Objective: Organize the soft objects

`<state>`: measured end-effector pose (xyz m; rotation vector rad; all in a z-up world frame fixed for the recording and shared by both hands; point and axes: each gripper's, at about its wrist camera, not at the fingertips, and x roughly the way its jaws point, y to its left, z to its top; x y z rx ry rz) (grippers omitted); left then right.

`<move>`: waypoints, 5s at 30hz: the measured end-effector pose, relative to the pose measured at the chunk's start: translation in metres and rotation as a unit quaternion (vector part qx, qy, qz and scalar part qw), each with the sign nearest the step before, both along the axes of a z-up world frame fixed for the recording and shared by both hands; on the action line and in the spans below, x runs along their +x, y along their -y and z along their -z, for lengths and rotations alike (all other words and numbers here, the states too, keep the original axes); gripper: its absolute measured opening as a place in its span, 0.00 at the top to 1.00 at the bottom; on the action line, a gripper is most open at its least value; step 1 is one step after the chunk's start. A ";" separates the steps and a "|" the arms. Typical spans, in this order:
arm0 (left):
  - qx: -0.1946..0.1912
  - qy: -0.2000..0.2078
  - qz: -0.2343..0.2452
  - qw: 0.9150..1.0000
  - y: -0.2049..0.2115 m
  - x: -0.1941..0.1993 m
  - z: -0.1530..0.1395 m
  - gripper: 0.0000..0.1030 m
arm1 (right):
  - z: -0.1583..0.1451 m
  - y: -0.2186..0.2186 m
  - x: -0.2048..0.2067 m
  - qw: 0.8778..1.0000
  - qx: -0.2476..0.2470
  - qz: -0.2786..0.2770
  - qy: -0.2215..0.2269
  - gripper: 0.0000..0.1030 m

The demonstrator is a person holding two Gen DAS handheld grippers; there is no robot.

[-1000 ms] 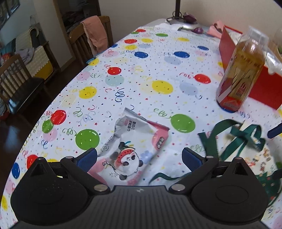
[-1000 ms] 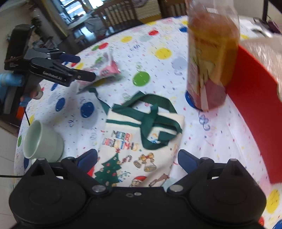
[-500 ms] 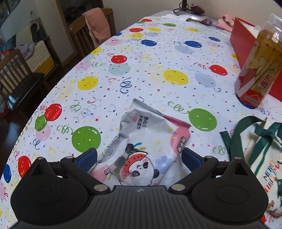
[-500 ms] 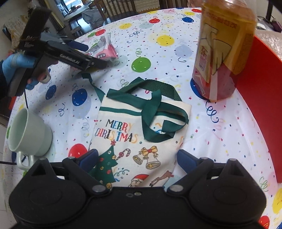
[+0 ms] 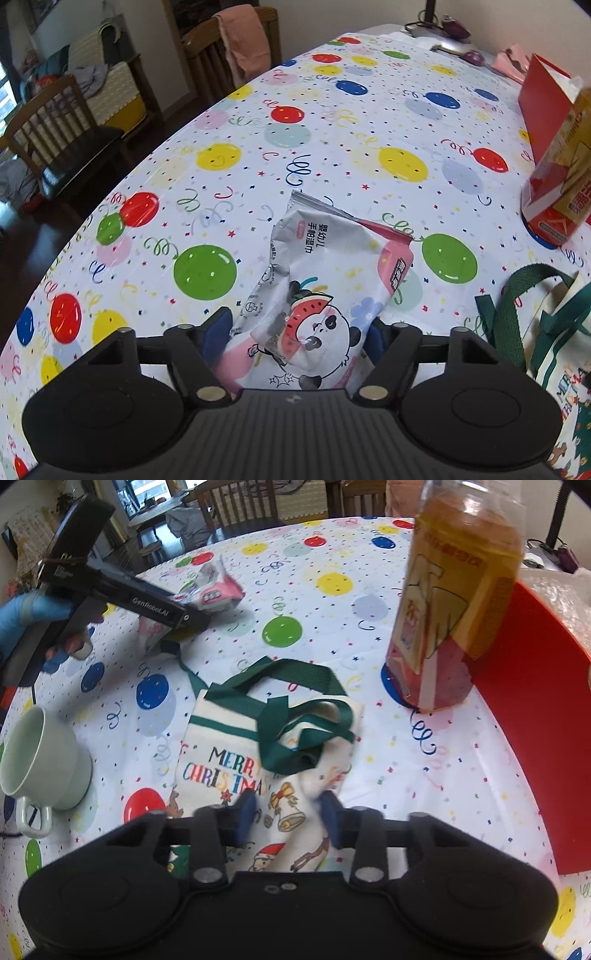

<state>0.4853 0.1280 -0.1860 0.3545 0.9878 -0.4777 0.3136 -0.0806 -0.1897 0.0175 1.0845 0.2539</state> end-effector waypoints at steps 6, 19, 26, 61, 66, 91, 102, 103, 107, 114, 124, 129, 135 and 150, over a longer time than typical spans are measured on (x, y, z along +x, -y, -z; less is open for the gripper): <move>-0.016 -0.009 -0.032 0.999 0.000 -0.005 -0.006 0.35 | -0.005 0.006 -0.003 1.000 0.025 0.008 0.009 0.83; -0.073 -0.005 -0.084 0.994 0.003 -0.035 -0.064 0.35 | -0.047 0.038 -0.021 0.995 0.076 0.024 0.052 0.89; -0.088 0.002 -0.102 0.991 0.015 -0.073 -0.099 0.35 | -0.081 0.062 -0.038 0.991 0.110 0.014 0.068 0.89; -0.185 0.031 -0.163 0.969 0.225 -0.210 -0.240 0.35 | -0.208 0.310 -0.042 0.960 0.218 -0.017 0.176 0.89; -0.190 0.013 -0.158 0.969 0.261 -0.202 -0.229 0.35 | -0.213 0.343 -0.031 0.961 0.202 -0.001 0.189 0.89; -0.162 -0.081 -0.267 0.947 0.366 -0.120 -0.140 0.35 | -0.132 0.390 0.062 0.986 0.110 0.001 0.125 0.89; -0.119 -0.082 -0.276 0.950 0.384 -0.098 -0.110 0.35 | -0.102 0.384 0.086 0.991 0.089 0.002 0.096 0.89; -0.116 -0.084 -0.276 0.950 0.385 -0.097 -0.107 0.35 | -0.100 0.383 0.088 0.992 0.087 0.002 0.096 0.88; -0.106 -0.090 -0.272 0.952 0.387 -0.094 -0.096 0.35 | -0.095 0.383 0.093 0.992 0.080 0.004 0.093 0.87; -0.096 -0.088 -0.262 0.956 0.390 -0.092 -0.087 0.34 | -0.091 0.378 0.094 0.994 0.055 0.000 0.091 0.83; -0.110 -0.080 -0.239 0.961 0.388 -0.097 -0.086 0.30 | -0.095 0.376 0.091 0.995 0.043 -0.007 0.091 0.59; -0.124 -0.069 -0.236 0.961 0.384 -0.104 -0.093 0.23 | -0.101 0.377 0.081 0.994 0.031 -0.018 0.103 0.47; -0.134 -0.049 -0.227 0.963 0.378 -0.116 -0.106 0.23 | -0.113 0.379 0.064 0.992 0.035 -0.029 0.117 0.38; -0.158 0.059 -0.153 0.974 0.349 -0.189 -0.167 0.23 | -0.163 0.356 -0.002 0.977 0.081 -0.051 0.192 0.21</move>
